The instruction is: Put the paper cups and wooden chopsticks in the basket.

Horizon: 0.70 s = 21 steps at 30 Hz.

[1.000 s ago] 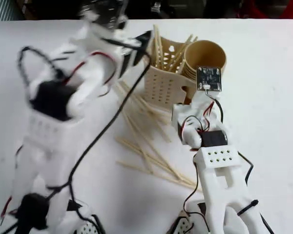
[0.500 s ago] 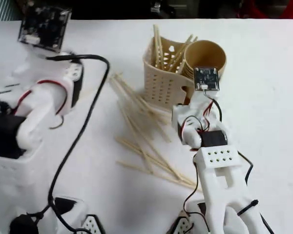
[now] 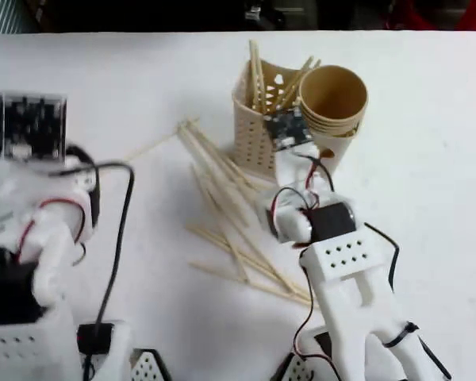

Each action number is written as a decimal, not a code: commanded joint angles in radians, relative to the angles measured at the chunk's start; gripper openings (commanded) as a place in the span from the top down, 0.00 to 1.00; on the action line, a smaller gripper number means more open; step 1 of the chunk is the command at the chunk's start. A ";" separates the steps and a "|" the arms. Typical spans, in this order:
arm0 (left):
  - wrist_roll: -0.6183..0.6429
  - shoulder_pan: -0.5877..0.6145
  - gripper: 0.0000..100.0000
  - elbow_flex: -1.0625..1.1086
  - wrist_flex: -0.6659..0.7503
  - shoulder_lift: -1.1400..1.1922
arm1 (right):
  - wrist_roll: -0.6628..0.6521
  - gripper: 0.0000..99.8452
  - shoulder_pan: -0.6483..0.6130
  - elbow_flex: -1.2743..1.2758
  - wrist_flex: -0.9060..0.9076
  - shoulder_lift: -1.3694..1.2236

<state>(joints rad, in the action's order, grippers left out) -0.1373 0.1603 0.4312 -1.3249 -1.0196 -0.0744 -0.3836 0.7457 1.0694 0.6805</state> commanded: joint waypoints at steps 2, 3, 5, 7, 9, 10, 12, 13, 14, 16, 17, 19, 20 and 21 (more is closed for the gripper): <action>-0.008 0.068 0.98 0.377 0.138 -0.254 | -0.035 0.97 -0.073 -0.063 0.050 0.016; -0.008 0.079 0.98 0.436 0.153 -0.294 | -0.043 0.97 -0.091 -0.069 0.064 0.016; -0.008 0.107 0.98 0.539 0.173 -0.375 | -0.046 0.95 -0.140 -0.081 0.096 0.016; -0.028 0.140 0.98 0.624 0.178 -0.458 | -0.046 0.94 -0.193 -0.086 0.114 0.016; -0.083 0.170 0.98 0.697 0.170 -0.541 | -0.046 0.93 -0.228 -0.086 0.116 0.013; -0.092 0.180 0.98 0.733 0.167 -0.582 | -0.046 0.93 -0.240 -0.089 0.116 0.002; -0.097 0.202 0.98 0.801 0.152 -0.661 | -0.046 0.93 -0.255 -0.118 0.117 -0.050; -0.097 0.206 0.98 0.835 0.141 -0.700 | -0.046 0.93 -0.262 -0.140 0.119 -0.093; -0.097 0.206 0.98 0.865 0.133 -0.739 | -0.046 0.93 -0.265 -0.169 0.120 -0.139; -0.101 0.208 0.98 0.913 0.115 -0.808 | -0.046 0.93 -0.275 -0.226 0.120 -0.240; -0.117 0.209 0.98 0.928 0.114 -0.820 | -0.044 0.93 -0.282 -0.255 0.120 -0.285; -0.152 0.209 0.98 0.956 0.112 -0.811 | -0.043 0.93 -0.297 -0.302 0.120 -0.364; -0.158 0.209 0.98 0.977 0.118 -0.808 | -0.044 0.93 -0.303 -0.325 0.119 -0.406; -0.161 0.209 0.98 0.999 0.127 -0.808 | -0.044 0.91 -0.305 -0.345 0.117 -0.444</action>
<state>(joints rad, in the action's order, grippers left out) -0.2677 0.3583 1.3809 -1.2098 -1.8236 -0.1112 -0.6736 0.4879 1.1845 0.3138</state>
